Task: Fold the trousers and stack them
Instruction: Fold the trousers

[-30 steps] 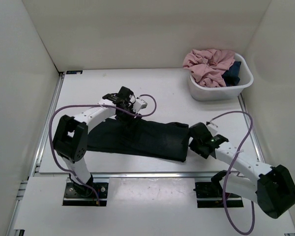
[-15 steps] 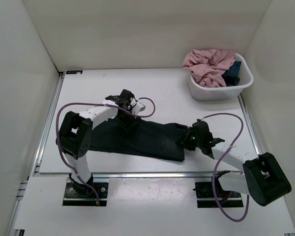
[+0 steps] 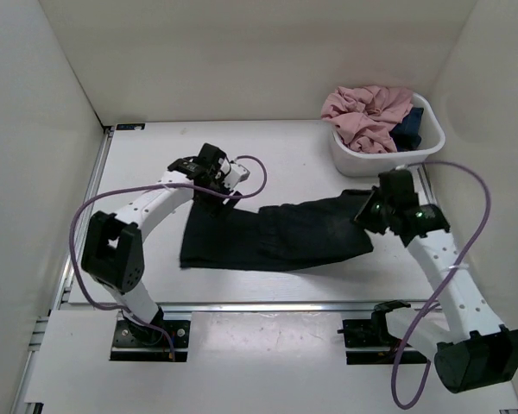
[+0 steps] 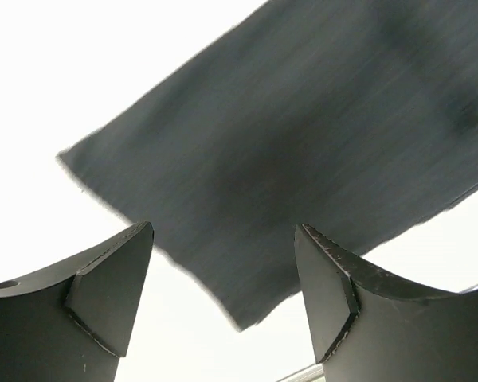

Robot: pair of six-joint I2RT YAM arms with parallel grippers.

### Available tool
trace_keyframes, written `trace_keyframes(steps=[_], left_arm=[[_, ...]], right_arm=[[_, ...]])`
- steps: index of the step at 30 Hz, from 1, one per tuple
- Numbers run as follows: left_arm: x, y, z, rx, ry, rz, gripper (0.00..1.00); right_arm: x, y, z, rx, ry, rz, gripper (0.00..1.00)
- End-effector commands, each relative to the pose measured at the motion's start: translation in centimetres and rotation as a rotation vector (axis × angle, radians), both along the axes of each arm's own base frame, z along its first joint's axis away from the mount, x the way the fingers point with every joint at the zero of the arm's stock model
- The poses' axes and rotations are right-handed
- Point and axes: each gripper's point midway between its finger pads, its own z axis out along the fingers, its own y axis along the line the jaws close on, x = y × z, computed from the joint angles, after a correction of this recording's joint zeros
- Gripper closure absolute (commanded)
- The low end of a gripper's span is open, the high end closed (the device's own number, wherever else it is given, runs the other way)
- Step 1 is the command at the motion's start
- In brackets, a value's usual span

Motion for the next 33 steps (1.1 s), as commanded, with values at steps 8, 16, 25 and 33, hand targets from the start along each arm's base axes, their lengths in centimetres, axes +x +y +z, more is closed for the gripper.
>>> trace_keyframes(steps=[8, 16, 25, 33], left_arm=[[-2.4, 1.9, -1.6, 0.035, 0.055, 0.039, 0.17], [-1.4, 1.5, -4.4, 0.050, 0.109, 0.044, 0.16], [-3.0, 4.7, -7.0, 0.053, 0.149, 0.127, 0.35], [-3.5, 5.1, -7.8, 0.022, 0.186, 0.125, 0.36]], right_arm=[[-1.7, 0.7, 10.3, -0.403, 0.093, 0.228, 1.00], [2.6, 13.7, 10.9, -0.410, 0.106, 0.425, 1.00], [3.9, 29.3, 10.5, -0.116, -0.084, 0.609, 1.00], [3.4, 34.2, 9.5, 0.018, -0.088, 0.670, 1.00]])
